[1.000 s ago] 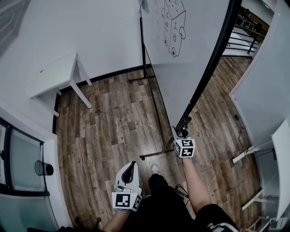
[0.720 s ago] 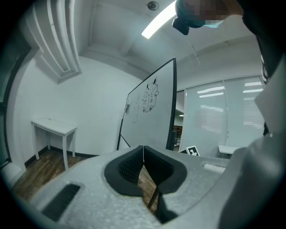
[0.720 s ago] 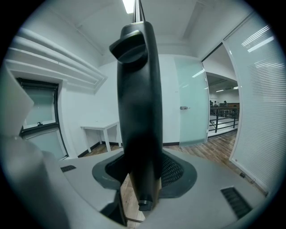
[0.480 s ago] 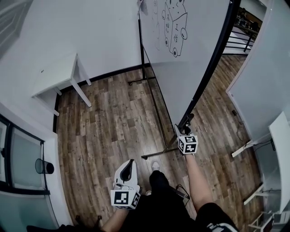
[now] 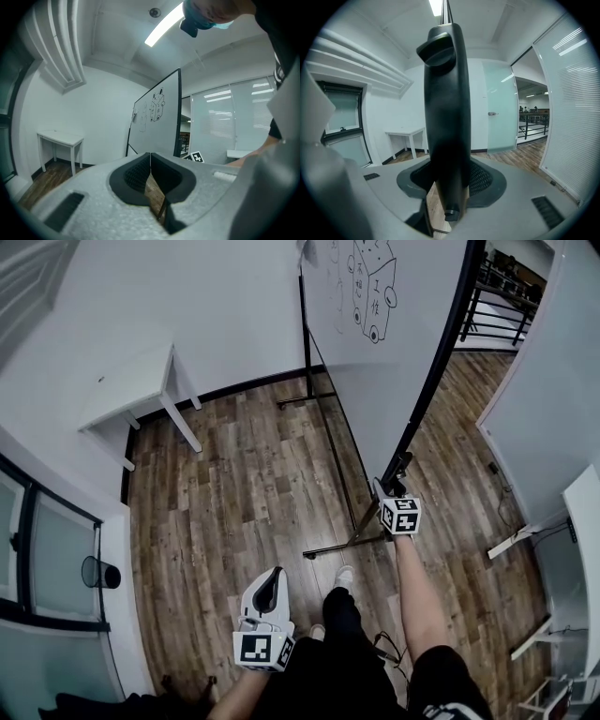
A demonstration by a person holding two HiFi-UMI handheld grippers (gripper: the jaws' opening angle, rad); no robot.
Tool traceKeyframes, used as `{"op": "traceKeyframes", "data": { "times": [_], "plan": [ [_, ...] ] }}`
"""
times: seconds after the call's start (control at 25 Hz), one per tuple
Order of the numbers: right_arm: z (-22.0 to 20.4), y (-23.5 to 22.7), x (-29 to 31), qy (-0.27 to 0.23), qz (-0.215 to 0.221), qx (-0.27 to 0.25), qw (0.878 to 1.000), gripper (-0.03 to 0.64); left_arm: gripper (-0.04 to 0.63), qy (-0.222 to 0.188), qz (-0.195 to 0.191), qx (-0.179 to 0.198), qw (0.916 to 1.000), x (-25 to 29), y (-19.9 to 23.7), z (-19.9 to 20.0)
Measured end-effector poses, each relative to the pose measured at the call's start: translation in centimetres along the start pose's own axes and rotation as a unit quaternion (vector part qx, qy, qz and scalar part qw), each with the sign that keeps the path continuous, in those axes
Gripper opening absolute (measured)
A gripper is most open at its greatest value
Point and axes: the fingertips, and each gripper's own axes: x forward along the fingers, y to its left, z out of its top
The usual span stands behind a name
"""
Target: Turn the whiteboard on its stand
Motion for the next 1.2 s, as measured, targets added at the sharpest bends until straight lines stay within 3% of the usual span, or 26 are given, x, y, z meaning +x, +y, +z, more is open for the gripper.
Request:
{"op": "traceKeyframes", "data": {
  "times": [0.72,1.2],
  "plan": [
    [-0.1,1.2,-0.9,0.014,0.005,0.004,1.000,0.179,0.018,0.015,0.026,0.000,0.9996,-5.2,-0.4,0.0],
    [-2.1,4.2,-6.6,0.012,0.012,0.003,1.000,0.179,0.018,0.012,0.038,-0.005,0.9992,-8.6,-3.2,0.1]
  ]
}}
